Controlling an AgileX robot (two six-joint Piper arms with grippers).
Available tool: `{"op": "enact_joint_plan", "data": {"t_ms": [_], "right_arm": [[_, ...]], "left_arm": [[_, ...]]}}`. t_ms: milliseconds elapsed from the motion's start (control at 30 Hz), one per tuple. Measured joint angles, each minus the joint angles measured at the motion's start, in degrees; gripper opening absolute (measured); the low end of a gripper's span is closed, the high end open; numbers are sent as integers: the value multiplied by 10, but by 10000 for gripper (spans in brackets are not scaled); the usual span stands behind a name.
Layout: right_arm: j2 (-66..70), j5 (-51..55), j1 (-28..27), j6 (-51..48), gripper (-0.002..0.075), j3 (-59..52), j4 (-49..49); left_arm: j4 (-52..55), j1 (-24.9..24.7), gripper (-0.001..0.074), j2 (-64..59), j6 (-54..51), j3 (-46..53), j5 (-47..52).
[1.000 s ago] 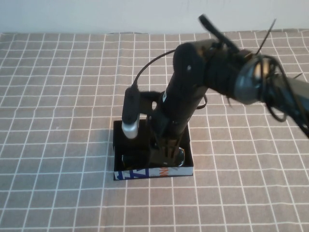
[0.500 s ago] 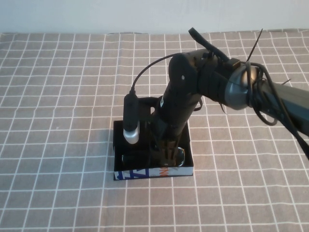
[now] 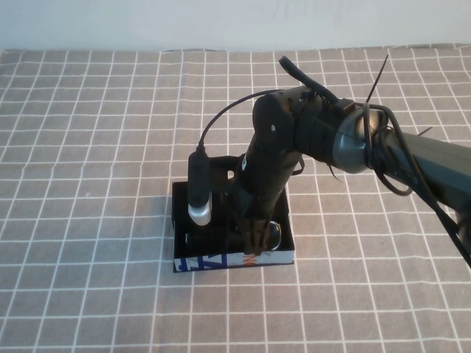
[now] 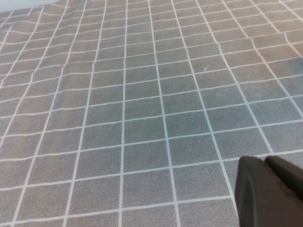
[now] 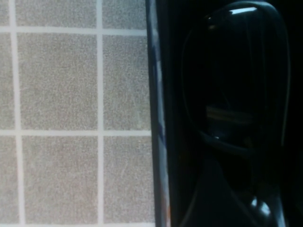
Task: Take glasses out of glasses case
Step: Pick up the glasses from the glasses case
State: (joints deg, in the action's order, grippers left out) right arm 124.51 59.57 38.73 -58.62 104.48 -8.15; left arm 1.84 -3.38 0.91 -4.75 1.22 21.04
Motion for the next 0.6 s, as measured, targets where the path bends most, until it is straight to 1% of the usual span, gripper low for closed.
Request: {"op": "enact_joint_plan", "data": {"t_ms": [200, 300, 467, 600], "right_arm": [[-1, 0, 0, -1, 317, 1, 1], [-1, 0, 0, -1, 290, 1, 1], [1, 0, 0, -1, 220, 1, 8], [3, 0, 0, -1, 204, 1, 8]], "left_arm": [[0, 0, -4, 0, 0, 0, 0], [0, 0, -4, 0, 0, 0, 0], [0, 0, -4, 0, 0, 0, 0], [0, 0, -4, 0, 0, 0, 0]]}}
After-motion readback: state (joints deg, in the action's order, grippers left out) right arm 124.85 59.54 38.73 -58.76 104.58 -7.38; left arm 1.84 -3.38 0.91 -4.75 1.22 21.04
